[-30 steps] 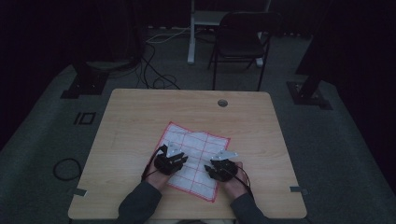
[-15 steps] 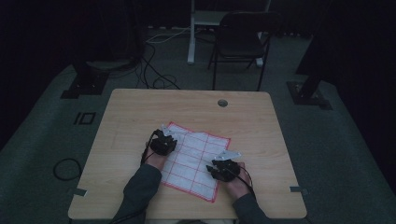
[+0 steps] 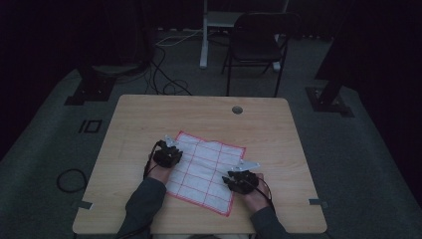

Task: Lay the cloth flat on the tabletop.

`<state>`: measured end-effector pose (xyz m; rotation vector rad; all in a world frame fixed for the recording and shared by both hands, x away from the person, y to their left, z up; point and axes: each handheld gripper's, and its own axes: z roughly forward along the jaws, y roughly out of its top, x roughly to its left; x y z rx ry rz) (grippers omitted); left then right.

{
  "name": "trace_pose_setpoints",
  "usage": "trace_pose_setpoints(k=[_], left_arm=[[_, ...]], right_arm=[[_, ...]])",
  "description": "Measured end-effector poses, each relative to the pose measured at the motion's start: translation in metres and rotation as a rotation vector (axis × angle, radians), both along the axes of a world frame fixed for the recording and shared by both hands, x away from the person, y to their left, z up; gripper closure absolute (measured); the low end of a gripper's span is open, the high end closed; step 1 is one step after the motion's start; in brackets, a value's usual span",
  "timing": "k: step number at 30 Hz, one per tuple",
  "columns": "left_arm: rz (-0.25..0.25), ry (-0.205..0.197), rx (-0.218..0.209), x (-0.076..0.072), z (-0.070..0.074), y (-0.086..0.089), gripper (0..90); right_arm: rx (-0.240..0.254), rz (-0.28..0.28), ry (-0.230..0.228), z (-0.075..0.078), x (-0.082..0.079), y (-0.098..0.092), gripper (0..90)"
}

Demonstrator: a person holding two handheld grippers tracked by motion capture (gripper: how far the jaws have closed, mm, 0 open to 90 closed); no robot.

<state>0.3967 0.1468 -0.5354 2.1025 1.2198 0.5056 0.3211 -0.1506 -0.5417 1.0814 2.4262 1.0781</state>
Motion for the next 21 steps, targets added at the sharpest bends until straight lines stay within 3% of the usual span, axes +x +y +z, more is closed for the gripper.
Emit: trace_pose_setpoints(k=[12,21], left_arm=[[-0.001,0.0,-0.036,-0.016,-0.002,0.005,77.2],[0.0,-0.005,-0.061,-0.028,-0.003,0.005,74.3]], right_arm=[[-0.01,0.017,0.015,0.002,0.003,-0.007,62.9],[-0.052,0.063,0.016,0.003,0.003,-0.006,50.7]])
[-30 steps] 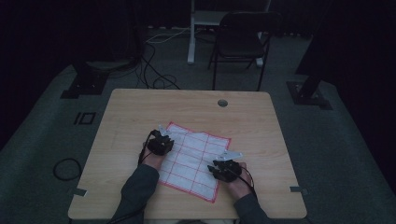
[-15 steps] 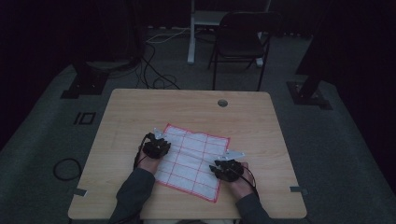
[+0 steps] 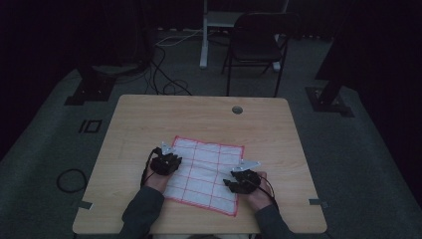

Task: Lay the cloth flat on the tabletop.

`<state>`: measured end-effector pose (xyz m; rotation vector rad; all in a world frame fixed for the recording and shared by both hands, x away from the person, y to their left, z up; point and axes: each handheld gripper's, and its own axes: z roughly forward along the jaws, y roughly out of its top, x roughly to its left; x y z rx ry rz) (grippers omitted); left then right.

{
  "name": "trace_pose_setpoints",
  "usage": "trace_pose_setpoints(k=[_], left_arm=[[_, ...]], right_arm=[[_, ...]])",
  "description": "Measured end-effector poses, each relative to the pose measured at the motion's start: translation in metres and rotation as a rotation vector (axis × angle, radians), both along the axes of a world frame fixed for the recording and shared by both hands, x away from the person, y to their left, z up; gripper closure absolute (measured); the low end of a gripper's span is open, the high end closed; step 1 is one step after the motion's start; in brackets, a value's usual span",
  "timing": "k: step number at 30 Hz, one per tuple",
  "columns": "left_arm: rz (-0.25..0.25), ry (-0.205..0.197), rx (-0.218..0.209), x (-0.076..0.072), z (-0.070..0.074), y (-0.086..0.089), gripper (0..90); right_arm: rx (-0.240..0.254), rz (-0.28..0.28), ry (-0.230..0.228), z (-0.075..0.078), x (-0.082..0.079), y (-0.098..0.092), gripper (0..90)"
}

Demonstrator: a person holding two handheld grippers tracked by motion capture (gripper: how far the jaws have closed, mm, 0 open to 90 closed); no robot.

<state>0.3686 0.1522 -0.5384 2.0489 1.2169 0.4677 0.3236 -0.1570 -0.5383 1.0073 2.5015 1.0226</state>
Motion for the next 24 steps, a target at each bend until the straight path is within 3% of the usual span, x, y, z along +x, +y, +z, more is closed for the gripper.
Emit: trace_pose_setpoints(k=[6,14,24], left_arm=[[-0.008,0.0,-0.016,-0.008,0.0,0.002,72.6],[-0.009,-0.006,-0.026,-0.019,0.001,0.006,70.2],[0.028,-0.06,-0.069,-0.041,0.017,0.024,64.8]], right_arm=[[-0.011,0.0,-0.002,0.0,0.002,-0.005,45.3],[0.006,0.002,0.004,-0.001,0.005,-0.013,45.2],[0.009,0.022,0.013,0.0,0.013,-0.02,44.5]])
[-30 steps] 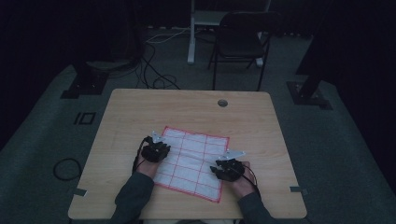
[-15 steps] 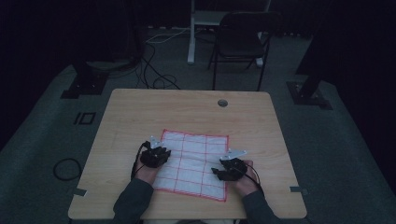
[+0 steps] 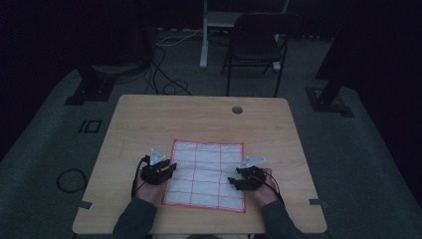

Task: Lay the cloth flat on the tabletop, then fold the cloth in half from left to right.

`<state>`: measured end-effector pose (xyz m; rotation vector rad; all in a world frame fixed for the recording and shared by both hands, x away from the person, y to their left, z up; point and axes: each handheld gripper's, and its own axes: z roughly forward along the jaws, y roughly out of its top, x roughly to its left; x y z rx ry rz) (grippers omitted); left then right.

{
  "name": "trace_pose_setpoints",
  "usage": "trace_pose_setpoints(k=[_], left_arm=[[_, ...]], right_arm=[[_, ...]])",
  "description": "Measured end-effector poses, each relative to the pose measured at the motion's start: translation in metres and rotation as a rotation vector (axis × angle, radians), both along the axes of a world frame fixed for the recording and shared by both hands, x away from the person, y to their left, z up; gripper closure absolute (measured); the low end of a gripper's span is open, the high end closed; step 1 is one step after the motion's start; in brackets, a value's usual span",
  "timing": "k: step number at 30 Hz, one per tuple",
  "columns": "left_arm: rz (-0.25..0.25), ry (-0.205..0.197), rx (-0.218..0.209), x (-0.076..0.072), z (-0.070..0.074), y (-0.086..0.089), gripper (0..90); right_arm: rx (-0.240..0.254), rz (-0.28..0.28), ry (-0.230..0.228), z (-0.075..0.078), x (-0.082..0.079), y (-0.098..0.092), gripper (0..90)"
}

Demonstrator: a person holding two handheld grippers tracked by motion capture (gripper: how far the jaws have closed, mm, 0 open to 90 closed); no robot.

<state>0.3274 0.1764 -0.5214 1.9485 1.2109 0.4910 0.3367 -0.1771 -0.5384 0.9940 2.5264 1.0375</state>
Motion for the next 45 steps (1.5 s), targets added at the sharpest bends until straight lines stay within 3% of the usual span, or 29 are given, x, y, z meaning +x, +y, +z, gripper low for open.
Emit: trace_pose_setpoints(k=[7,29,37,45], left_arm=[[0.02,-0.003,-0.016,-0.008,0.005,0.007,63.0],[0.058,0.02,-0.035,-0.006,-0.002,0.007,58.9],[0.08,0.053,-0.03,-0.006,-0.009,0.005,58.0],[0.048,0.085,-0.018,-0.003,-0.016,-0.006,55.5]], right_arm=[[0.025,0.017,0.014,-0.001,0.003,-0.004,43.2],[0.032,0.02,0.02,-0.001,0.004,-0.005,42.7],[0.039,0.021,0.027,-0.001,0.005,-0.008,42.9],[0.036,0.021,0.019,-0.001,0.004,-0.009,42.6]])
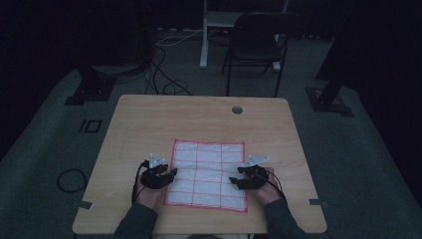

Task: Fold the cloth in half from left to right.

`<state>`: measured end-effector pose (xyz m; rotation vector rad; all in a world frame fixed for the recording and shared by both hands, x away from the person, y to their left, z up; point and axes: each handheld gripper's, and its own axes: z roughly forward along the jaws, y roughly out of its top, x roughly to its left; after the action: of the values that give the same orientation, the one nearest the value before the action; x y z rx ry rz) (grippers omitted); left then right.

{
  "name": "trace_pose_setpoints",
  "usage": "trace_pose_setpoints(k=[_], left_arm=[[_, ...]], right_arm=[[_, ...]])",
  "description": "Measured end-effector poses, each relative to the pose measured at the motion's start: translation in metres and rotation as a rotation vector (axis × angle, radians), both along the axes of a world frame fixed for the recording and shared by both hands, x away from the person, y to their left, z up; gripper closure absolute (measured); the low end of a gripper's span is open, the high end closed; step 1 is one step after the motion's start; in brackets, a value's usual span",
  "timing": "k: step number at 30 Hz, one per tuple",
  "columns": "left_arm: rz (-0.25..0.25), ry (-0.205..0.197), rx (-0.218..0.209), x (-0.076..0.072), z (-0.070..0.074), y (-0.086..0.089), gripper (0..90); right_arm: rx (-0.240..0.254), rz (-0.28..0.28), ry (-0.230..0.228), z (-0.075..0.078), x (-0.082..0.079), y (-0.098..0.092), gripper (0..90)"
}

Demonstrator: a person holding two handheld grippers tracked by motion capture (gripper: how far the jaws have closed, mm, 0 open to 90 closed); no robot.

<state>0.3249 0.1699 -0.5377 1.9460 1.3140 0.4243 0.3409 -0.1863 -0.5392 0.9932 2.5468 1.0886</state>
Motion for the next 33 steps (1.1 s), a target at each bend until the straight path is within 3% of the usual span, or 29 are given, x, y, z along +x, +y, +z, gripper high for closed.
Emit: trace_pose_setpoints(k=[4,10,16,21,28,33], left_arm=[[-0.005,-0.001,0.017,0.004,-0.003,-0.005,55.8],[-0.011,-0.003,-0.004,0.006,-0.004,-0.01,57.2],[-0.016,0.021,-0.034,0.005,-0.005,-0.008,83.9],[-0.008,0.043,-0.06,0.003,-0.004,-0.002,85.5],[0.019,0.052,-0.062,0.001,-0.003,0.008,85.3],[-0.008,0.029,-0.127,0.001,0.006,0.011,85.3]], right_arm=[[-0.005,-0.002,-0.001,0.0,-0.001,0.001,41.5],[-0.007,-0.004,0.005,0.0,-0.003,0.001,40.2],[-0.015,-0.022,-0.005,0.002,-0.006,-0.004,38.7],[-0.002,-0.067,-0.011,0.005,-0.005,-0.015,38.1],[0.038,-0.12,-0.017,0.008,-0.005,-0.026,40.3],[0.036,-0.131,-0.027,0.009,-0.006,-0.027,43.0]])
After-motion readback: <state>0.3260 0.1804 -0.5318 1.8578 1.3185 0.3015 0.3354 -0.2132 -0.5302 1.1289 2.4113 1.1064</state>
